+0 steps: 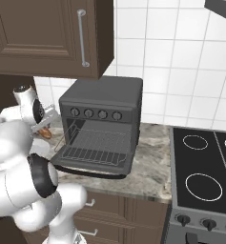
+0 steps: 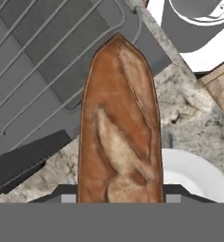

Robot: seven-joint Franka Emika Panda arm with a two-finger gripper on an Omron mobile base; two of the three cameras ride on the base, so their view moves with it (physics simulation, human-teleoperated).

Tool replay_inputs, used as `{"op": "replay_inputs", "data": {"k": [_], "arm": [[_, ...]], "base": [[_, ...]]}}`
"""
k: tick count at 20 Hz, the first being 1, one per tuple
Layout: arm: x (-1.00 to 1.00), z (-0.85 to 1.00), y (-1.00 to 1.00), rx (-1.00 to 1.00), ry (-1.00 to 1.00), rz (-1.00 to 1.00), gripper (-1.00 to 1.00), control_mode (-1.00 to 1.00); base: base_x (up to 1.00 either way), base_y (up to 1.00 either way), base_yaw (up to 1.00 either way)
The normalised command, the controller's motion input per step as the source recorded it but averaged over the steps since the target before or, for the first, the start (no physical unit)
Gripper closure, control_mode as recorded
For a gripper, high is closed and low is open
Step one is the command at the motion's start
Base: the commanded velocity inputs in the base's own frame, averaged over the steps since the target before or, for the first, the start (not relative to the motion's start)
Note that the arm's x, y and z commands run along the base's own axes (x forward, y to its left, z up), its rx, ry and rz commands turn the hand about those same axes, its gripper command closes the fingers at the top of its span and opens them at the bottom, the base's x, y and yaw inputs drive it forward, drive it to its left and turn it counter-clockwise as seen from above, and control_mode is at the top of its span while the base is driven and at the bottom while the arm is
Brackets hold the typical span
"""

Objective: Pull the toaster oven rack outwards. Pick up the baguette from the plate and place it on the toaster oven rack. Close the toaster oven door fully and set the temperature to the lowest setting.

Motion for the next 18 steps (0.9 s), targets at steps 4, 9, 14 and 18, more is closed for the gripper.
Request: {"op": "replay_inputs", "data": {"k": [4,9,14,18], "arm": [[-0.98,0.82,-0.47,0.01,-0.35,0.17,1.00,-1.00],[-0.96,0.71,-0.55,0.00,-0.36,0.17,1.00,-1.00],[-0.30,0.55,-0.38,-0.14,-0.10,0.10,1.00,-1.00],[0.06,0.24,-0.14,-0.33,0.04,0.10,1.00,-1.00]], "base": [[0.00,0.00,0.00],[0.00,0.00,0.00],[0.00,0.00,0.00],[0.00,0.00,0.00]]}}
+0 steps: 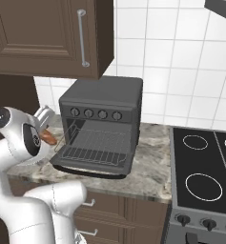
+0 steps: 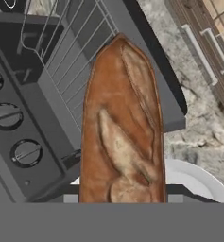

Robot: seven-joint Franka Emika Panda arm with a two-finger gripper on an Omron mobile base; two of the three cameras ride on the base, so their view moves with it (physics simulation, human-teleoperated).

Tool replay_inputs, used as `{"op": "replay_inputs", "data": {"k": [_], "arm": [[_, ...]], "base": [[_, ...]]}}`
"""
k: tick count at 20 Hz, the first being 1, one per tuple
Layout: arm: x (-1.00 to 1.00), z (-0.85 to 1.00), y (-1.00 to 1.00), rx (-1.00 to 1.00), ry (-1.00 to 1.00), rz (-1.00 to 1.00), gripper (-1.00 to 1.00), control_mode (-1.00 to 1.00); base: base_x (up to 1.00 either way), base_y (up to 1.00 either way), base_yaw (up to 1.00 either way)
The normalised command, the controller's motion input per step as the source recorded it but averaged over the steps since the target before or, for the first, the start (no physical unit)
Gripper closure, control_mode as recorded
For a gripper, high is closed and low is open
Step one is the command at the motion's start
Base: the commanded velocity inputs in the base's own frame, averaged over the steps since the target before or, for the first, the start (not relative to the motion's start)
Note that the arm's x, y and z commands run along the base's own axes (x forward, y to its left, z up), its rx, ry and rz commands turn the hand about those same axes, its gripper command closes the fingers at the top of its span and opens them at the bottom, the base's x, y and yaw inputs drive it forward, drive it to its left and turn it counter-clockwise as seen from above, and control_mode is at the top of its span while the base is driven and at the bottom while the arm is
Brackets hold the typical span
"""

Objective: Pull the toaster oven rack outwards. Pick up the baguette from the plate and place it on the toaster oven rack. Close the toaster oven door fully and set the temperature to the lowest setting.

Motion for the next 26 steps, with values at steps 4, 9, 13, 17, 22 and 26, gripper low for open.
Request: {"op": "replay_inputs", "data": {"k": [4,9,13,17,22,26], "arm": [[0.23,0.08,-0.04,-0.43,0.15,0.09,1.00,-1.00],[0.49,0.00,-0.24,-0.40,0.22,0.10,1.00,-1.00],[0.52,0.00,-0.46,-0.14,0.17,0.08,1.00,-1.00],[0.52,-0.05,-0.64,-0.10,0.26,0.09,1.00,-1.00],[0.44,-0.20,-0.73,-0.07,0.21,0.12,1.00,-1.00],[0.20,-0.23,-0.99,0.00,0.09,0.11,1.00,-1.00]], "base": [[0.00,0.00,0.00],[0.00,0.00,0.00],[0.00,0.00,0.00],[0.00,0.00,0.00],[0.00,0.00,0.00],[0.00,0.00,0.00]]}}
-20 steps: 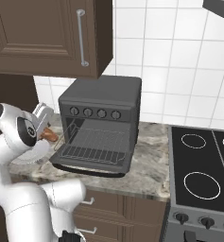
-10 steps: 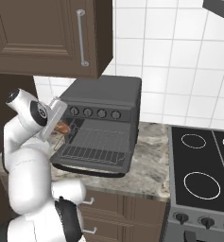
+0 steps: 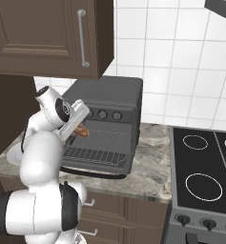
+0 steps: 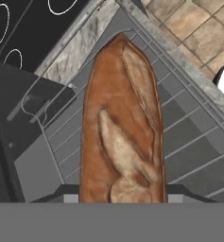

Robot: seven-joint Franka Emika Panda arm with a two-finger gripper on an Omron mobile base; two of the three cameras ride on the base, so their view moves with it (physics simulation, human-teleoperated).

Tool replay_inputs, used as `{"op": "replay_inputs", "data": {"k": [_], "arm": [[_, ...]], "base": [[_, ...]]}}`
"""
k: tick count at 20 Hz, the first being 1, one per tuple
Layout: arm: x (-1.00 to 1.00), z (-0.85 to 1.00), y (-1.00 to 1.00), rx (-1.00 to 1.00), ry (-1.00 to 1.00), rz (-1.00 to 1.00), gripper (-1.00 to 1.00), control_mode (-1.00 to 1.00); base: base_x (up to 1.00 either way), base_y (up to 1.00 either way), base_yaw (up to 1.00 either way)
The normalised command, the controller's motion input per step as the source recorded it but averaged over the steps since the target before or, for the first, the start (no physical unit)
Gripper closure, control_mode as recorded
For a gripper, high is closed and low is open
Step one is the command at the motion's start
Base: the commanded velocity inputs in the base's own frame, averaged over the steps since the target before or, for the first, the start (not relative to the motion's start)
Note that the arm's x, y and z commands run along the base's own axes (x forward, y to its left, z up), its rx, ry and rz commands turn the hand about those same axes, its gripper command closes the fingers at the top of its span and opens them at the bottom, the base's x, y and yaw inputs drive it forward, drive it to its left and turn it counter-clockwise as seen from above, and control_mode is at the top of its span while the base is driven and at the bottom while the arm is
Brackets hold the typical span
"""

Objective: Pull the toaster oven rack outwards. Pick up the baguette from the plate and place it on the toaster oven rack. Close the toaster oven door fully and set the temperature to the lowest setting.

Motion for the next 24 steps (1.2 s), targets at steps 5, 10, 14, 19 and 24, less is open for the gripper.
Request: {"op": "replay_inputs", "data": {"k": [5,10,14,19,24], "arm": [[0.20,-0.21,-1.00,0.03,0.09,0.11,1.00,-1.00],[0.07,-0.19,-1.00,0.05,0.08,0.16,1.00,-1.00],[-0.27,-0.16,-1.00,0.20,0.00,0.15,1.00,-1.00],[-0.38,-0.21,-1.00,0.20,0.00,0.15,1.00,-1.00],[0.00,-0.28,-0.29,0.02,0.01,0.28,1.00,-1.00]], "base": [[0.00,0.00,0.00],[0.00,0.00,0.00],[0.00,0.00,0.00],[0.00,0.00,0.00],[0.00,0.00,0.00]]}}
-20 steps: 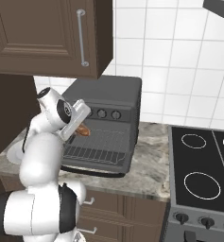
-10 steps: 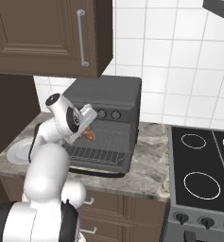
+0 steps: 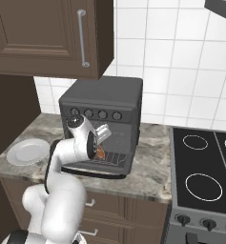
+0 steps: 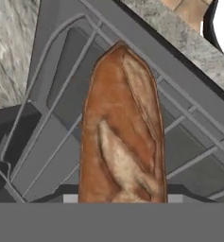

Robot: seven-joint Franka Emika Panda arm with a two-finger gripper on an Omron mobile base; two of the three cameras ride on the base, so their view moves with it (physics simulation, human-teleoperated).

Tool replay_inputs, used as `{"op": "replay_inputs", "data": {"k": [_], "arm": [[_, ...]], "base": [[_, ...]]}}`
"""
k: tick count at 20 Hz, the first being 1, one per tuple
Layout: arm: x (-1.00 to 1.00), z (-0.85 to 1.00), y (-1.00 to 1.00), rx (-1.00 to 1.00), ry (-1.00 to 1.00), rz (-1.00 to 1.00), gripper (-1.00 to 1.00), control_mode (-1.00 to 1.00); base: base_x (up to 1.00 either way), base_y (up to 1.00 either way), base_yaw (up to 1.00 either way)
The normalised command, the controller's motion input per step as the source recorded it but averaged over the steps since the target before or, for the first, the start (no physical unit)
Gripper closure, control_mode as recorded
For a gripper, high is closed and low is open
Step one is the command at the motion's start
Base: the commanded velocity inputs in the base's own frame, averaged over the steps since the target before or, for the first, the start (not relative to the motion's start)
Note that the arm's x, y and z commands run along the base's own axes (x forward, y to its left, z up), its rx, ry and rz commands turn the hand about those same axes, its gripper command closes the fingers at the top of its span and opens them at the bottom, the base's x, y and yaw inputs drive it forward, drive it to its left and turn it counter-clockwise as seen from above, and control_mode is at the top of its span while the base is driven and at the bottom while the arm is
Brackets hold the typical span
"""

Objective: Pull the toaster oven rack outwards. Pick up the baguette from the plate and place it on the toaster oven rack. Close the toaster oven door fully and set the temperature to the lowest setting.

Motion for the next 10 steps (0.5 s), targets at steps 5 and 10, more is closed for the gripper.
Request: {"op": "replay_inputs", "data": {"k": [5,10], "arm": [[0.13,-0.18,0.02,-0.11,0.00,0.50,1.00,-1.00],[0.21,-0.01,0.00,-0.15,0.01,0.48,1.00,-1.00]], "base": [[0.00,0.00,0.00],[0.00,0.00,0.00]]}}
